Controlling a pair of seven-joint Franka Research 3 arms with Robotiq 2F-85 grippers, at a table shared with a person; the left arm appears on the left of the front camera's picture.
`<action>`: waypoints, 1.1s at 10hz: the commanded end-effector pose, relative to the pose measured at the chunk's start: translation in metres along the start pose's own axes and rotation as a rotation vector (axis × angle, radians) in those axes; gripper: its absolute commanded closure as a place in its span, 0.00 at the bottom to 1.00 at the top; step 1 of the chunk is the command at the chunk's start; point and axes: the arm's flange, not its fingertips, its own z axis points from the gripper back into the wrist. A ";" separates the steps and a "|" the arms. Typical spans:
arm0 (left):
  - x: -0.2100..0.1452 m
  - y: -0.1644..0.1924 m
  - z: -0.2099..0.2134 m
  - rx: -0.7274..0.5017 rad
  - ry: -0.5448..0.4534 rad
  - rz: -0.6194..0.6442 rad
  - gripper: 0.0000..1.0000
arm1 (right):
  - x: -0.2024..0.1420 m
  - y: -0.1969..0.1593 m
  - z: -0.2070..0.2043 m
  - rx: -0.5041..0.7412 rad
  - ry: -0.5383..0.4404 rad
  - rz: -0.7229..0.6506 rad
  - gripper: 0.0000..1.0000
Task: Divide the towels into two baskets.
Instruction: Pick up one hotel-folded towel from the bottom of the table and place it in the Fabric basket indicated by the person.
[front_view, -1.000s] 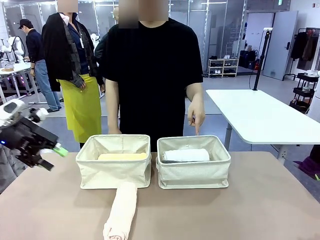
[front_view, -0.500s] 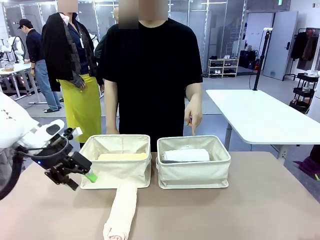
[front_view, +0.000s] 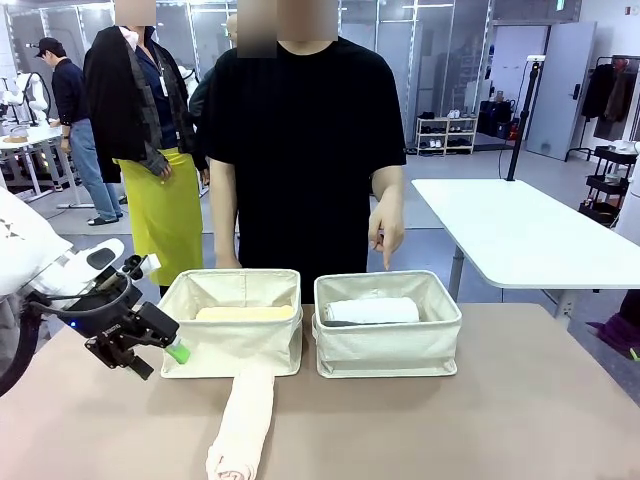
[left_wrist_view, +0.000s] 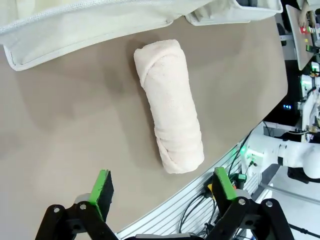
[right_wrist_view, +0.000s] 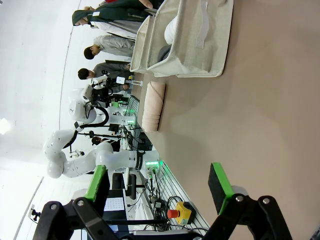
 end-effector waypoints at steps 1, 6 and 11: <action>-0.001 -0.003 0.001 0.025 -0.011 0.002 0.00 | -0.003 0.005 -0.003 -0.016 -0.001 -0.022 0.00; 0.000 -0.059 -0.086 0.124 0.084 -0.009 0.00 | -0.003 0.005 -0.003 -0.016 -0.001 -0.022 0.00; -0.016 -0.100 -0.125 0.389 -0.005 0.069 0.00 | -0.003 0.005 -0.003 -0.016 -0.001 -0.022 0.00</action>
